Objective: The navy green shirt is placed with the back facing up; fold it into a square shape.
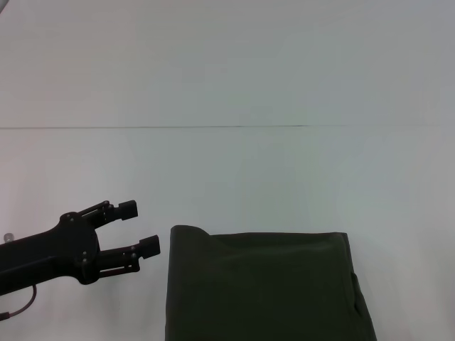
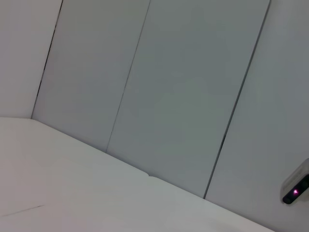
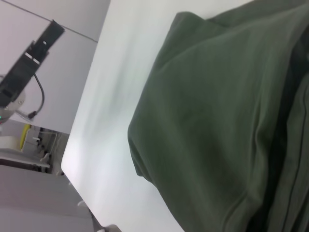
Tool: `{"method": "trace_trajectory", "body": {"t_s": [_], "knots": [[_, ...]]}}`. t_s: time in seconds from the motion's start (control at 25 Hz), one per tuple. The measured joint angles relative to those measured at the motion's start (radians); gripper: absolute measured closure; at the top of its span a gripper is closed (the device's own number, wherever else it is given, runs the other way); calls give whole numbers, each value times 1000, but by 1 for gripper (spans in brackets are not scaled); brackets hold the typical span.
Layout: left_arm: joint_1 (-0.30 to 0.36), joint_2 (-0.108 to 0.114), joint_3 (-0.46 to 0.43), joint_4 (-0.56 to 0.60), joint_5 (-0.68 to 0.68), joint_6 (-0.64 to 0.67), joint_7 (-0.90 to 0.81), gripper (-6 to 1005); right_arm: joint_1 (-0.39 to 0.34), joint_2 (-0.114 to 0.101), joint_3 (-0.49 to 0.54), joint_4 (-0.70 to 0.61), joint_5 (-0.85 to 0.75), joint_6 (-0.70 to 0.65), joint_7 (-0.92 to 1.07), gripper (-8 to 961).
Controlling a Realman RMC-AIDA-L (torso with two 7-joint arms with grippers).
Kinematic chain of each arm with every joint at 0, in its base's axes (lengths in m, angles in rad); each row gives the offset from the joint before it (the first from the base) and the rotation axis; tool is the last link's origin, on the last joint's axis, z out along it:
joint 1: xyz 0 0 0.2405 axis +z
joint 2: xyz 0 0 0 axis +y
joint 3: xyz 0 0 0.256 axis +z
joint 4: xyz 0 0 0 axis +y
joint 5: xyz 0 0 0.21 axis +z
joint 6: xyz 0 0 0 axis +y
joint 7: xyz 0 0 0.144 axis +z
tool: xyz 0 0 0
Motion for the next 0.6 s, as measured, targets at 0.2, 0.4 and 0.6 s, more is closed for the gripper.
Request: {"method": "trace_trajectory", "body": {"t_s": [0.2,0.4,0.6], "knots": [[2,0,0,2,-1,1,0,66,-2,-28,37,-3,0,-23,5,568],[5,0,0,2,-3,3,0,66,-1,-54,154,-5,5,-54,-24,400],[5,0,0,2,-3,3,0,66,7,-57,281,-4,52,-82,-152,280]]}}
